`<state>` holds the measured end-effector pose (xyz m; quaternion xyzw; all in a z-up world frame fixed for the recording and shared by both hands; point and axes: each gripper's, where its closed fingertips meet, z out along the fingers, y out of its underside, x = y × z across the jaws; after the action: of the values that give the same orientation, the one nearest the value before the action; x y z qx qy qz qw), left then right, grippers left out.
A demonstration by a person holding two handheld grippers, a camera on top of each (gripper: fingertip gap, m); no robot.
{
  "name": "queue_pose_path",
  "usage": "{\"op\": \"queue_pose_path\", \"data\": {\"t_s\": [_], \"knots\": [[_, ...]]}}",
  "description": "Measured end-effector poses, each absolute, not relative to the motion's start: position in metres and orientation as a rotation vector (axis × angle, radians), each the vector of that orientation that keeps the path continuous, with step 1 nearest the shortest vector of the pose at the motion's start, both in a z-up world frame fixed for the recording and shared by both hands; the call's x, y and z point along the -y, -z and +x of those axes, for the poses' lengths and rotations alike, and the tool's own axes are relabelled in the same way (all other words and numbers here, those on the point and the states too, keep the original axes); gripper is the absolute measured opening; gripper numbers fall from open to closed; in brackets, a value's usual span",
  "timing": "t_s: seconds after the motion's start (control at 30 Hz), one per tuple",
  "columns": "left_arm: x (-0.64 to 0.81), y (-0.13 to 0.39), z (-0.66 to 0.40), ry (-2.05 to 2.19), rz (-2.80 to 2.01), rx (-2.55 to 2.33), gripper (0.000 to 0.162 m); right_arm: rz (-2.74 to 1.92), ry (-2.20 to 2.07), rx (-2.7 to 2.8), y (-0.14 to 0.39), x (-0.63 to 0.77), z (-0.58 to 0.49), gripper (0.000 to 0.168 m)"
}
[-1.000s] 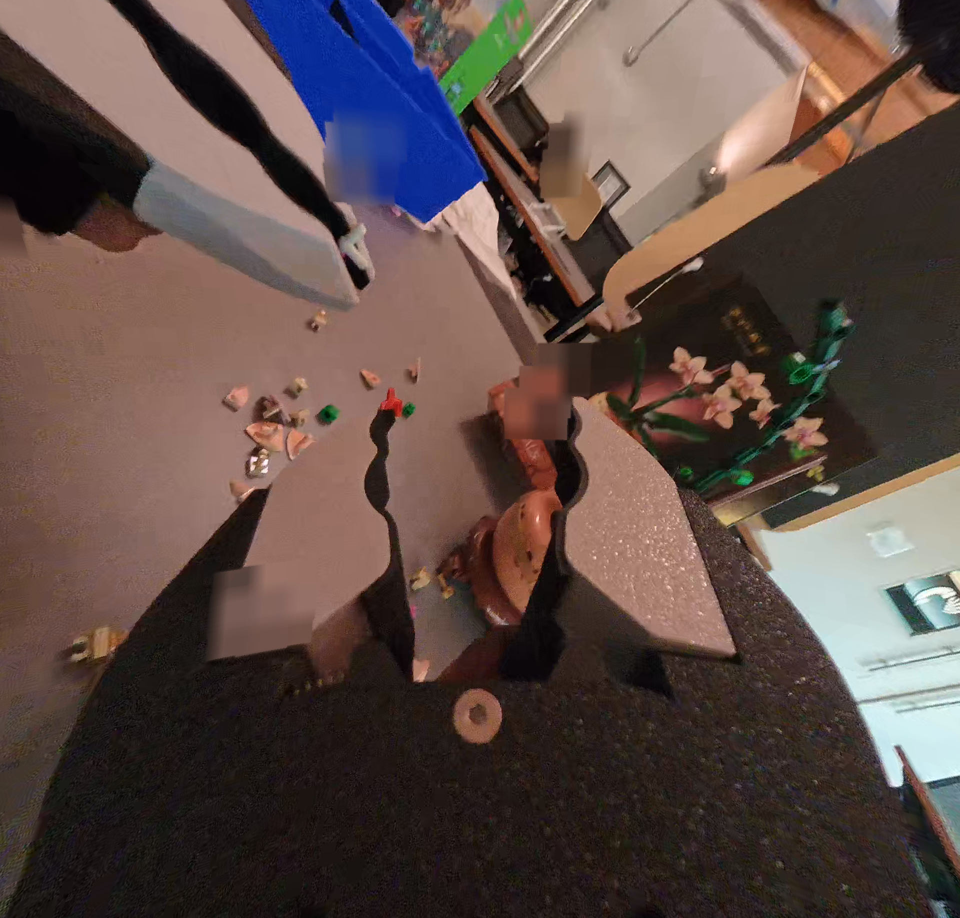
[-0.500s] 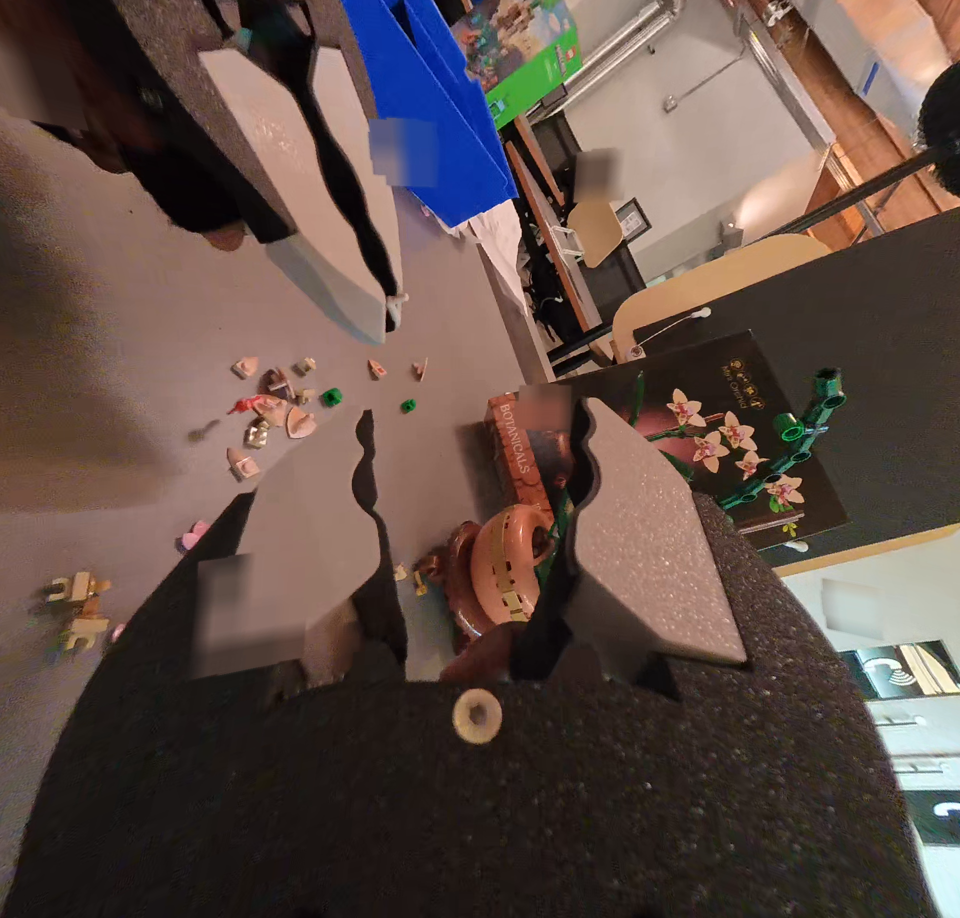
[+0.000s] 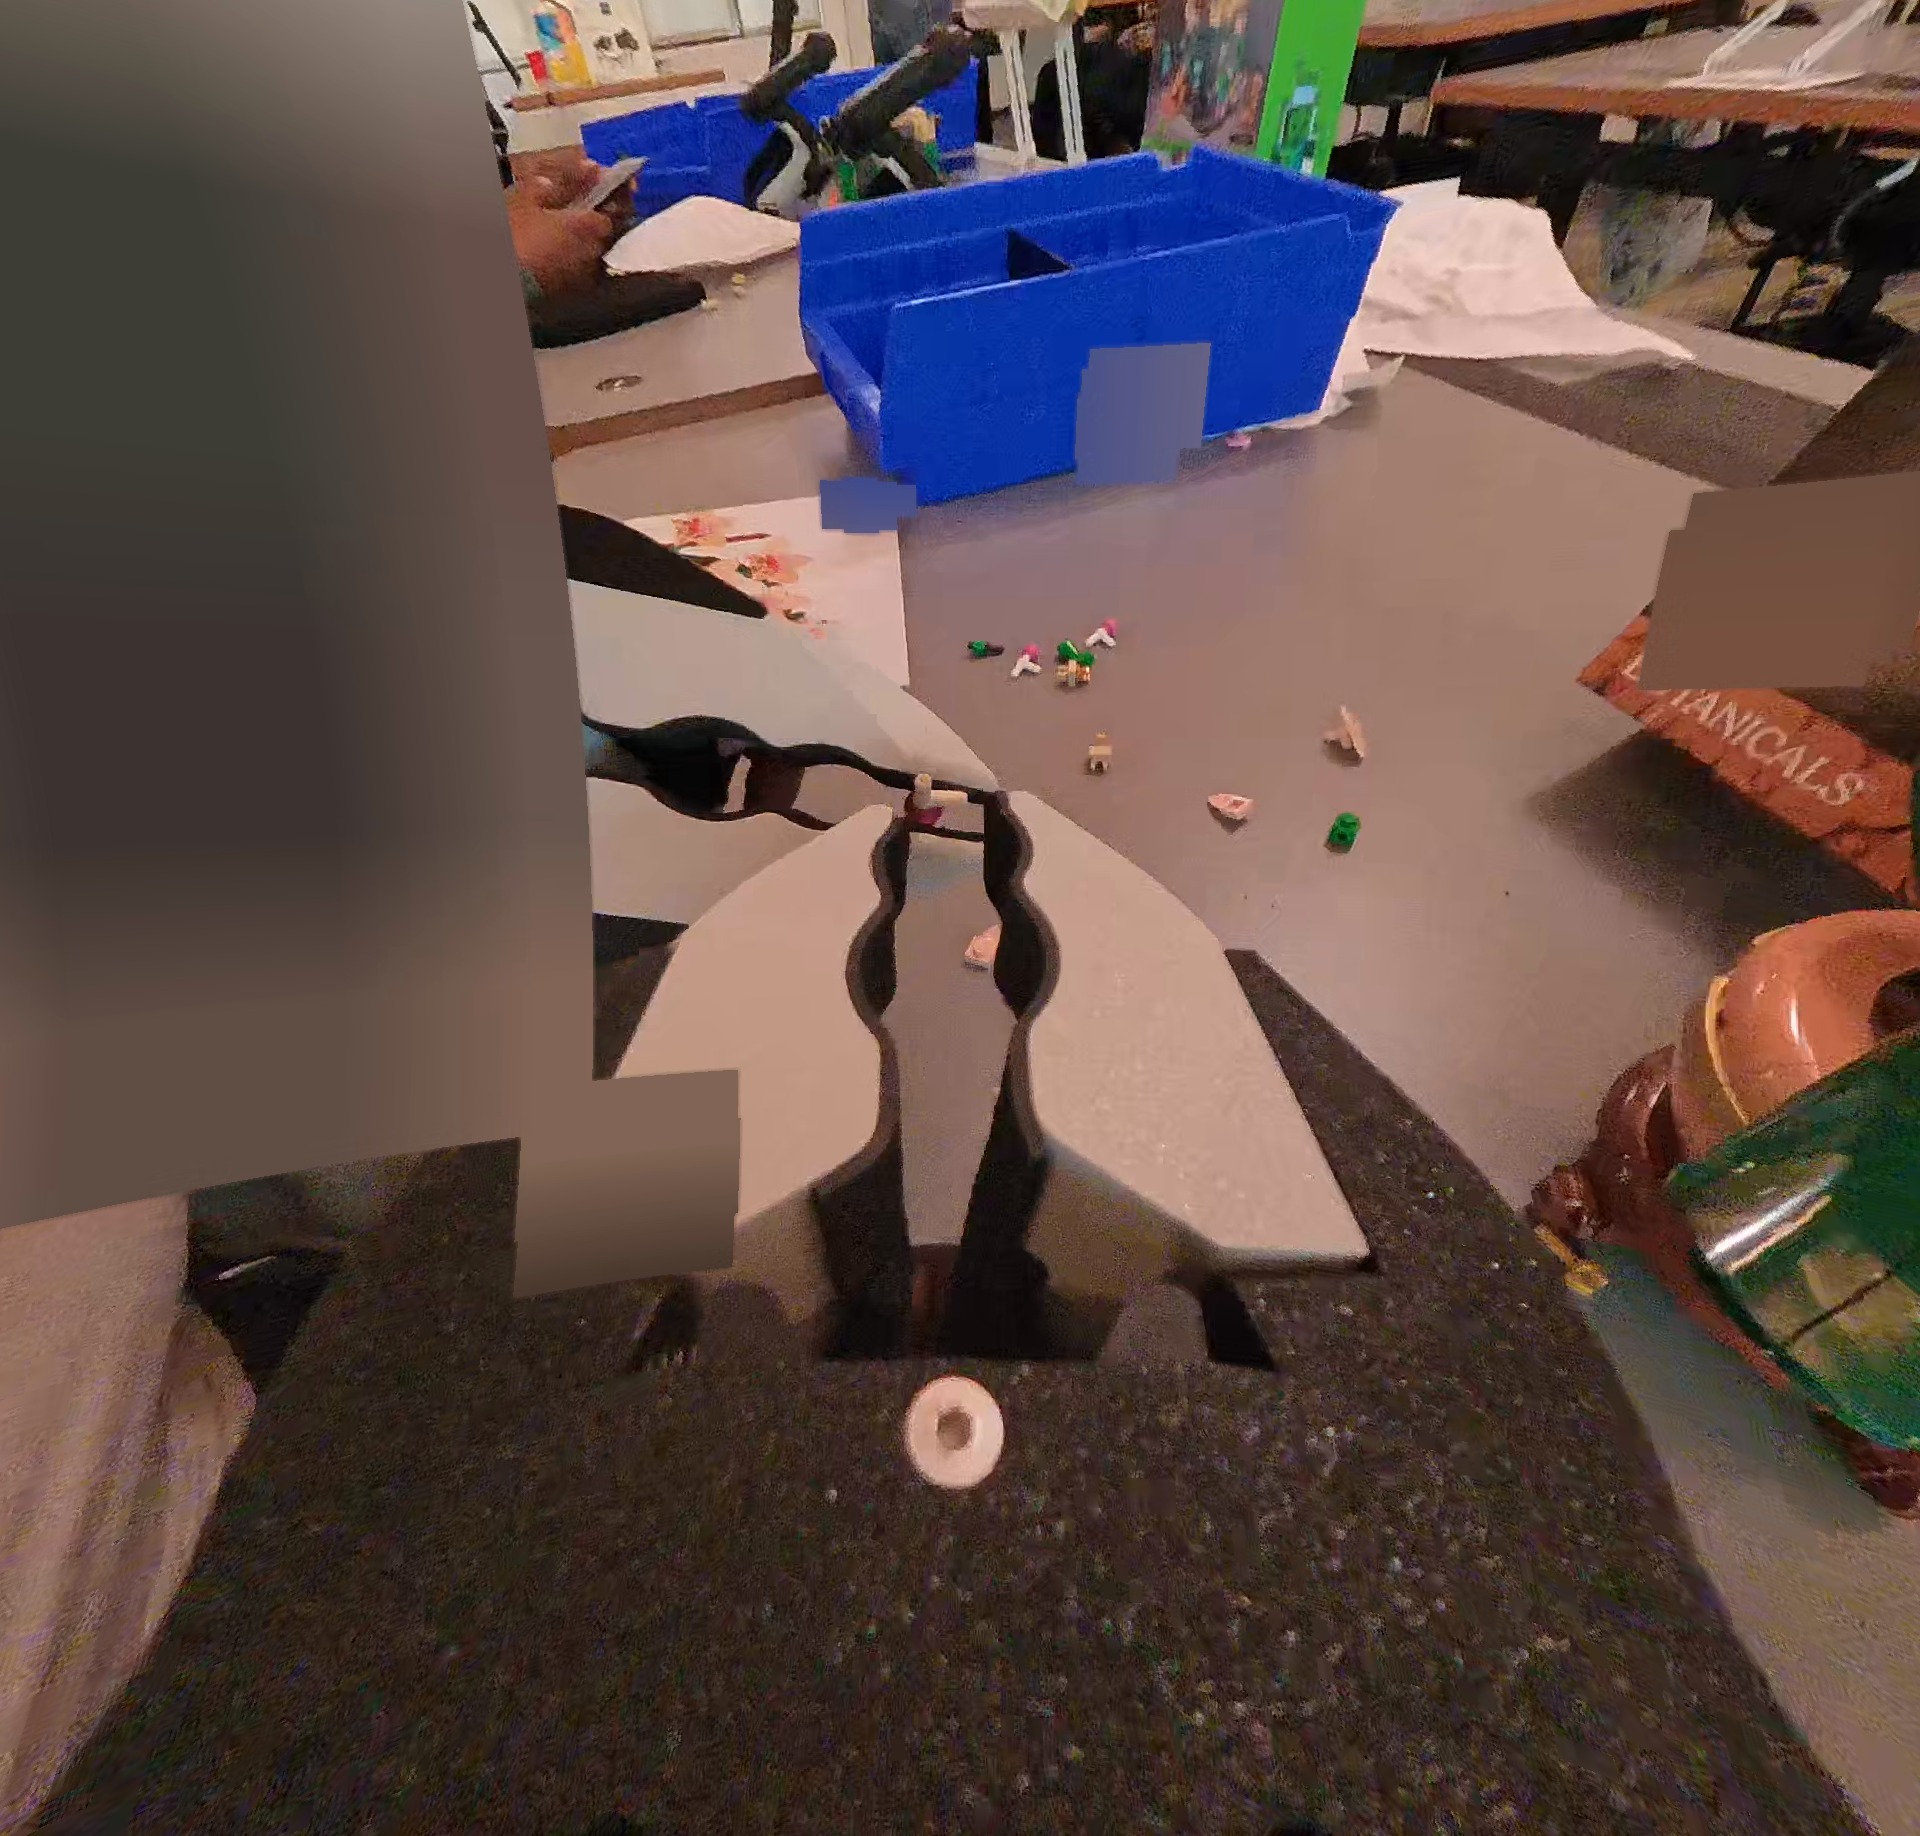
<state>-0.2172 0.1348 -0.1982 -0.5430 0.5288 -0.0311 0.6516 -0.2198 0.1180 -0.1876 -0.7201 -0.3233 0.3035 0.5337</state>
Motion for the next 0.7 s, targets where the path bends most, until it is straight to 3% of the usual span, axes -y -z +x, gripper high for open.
{"op": "queue_pose_path", "data": {"t_s": [0.27, 0.57, 0.7], "knots": [[-0.133, 0.205, -0.216, -0.032, -1.192, -1.256, 0.006, -1.75, -0.778, 0.799, 0.196, -0.116, -0.23, 0.002], [-0.129, 0.197, -0.217, 0.082, -1.183, -1.214, 0.005, -1.693, -0.915, 0.714, 0.187, -0.114, -0.221, 0.001], [-0.129, 0.198, -0.216, 0.045, -1.16, -1.221, 0.017, -1.709, -0.912, 0.739, 0.19, -0.111, -0.222, 0.001]]}}
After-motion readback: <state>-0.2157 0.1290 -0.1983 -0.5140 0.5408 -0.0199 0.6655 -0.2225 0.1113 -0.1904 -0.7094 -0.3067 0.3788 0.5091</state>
